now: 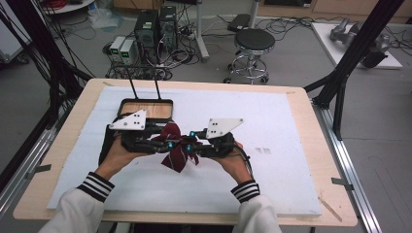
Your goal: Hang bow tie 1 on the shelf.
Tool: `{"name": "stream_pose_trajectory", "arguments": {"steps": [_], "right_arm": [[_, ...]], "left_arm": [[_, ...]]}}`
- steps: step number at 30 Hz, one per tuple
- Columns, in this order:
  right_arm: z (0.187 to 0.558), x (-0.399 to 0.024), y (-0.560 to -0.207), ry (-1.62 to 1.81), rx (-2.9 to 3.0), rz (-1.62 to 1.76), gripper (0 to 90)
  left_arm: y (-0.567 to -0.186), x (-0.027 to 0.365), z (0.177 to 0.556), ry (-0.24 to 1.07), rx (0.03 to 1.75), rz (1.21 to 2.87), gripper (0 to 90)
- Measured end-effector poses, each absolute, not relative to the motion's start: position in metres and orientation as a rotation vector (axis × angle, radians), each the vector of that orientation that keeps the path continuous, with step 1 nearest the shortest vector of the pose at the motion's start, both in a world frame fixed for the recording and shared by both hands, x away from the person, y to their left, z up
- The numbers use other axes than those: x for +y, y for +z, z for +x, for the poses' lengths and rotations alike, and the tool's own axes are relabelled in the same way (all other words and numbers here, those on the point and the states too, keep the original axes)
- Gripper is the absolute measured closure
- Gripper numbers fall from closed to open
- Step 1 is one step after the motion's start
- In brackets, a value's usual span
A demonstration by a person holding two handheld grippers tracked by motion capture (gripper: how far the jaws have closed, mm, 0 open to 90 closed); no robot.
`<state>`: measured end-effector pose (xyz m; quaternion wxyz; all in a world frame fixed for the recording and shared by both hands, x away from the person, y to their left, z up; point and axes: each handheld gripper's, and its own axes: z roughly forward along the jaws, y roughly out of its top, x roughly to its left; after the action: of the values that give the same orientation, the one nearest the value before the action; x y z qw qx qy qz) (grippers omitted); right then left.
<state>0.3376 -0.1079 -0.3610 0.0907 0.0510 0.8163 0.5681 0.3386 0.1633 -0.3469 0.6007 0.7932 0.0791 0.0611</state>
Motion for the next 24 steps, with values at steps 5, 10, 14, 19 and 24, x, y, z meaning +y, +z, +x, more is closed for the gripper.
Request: {"name": "stream_pose_trajectory", "arguments": {"steps": [5, 10, 14, 19, 24], "right_arm": [[0.3379, -0.1072, -0.3615, 1.681, 2.427, 0.155, 74.8], [0.3374, -0.1063, -0.3615, 1.681, 2.421, 0.153, 73.7], [0.336, -0.1045, -0.3623, 1.691, 2.398, 0.195, 47.0], [0.3333, -0.1011, -0.3645, 1.65, 2.31, 0.329, 8.0], [0.3318, -0.1033, -0.3625, 1.652, 2.27, 0.347, 0.5]], "left_arm": [[-0.3457, 0.1638, 0.3364, 0.151, 0.187, 1.847, 81.4], [-0.3449, 0.1642, 0.3356, 0.165, 0.186, 1.847, 82.6], [-0.3441, 0.1651, 0.335, 0.178, 0.192, 1.842, 82.6], [-0.3427, 0.1684, 0.3351, 0.194, 0.199, 1.832, 82.6], [-0.3415, 0.172, 0.3349, 0.21, 0.205, 1.82, 82.6]]}}
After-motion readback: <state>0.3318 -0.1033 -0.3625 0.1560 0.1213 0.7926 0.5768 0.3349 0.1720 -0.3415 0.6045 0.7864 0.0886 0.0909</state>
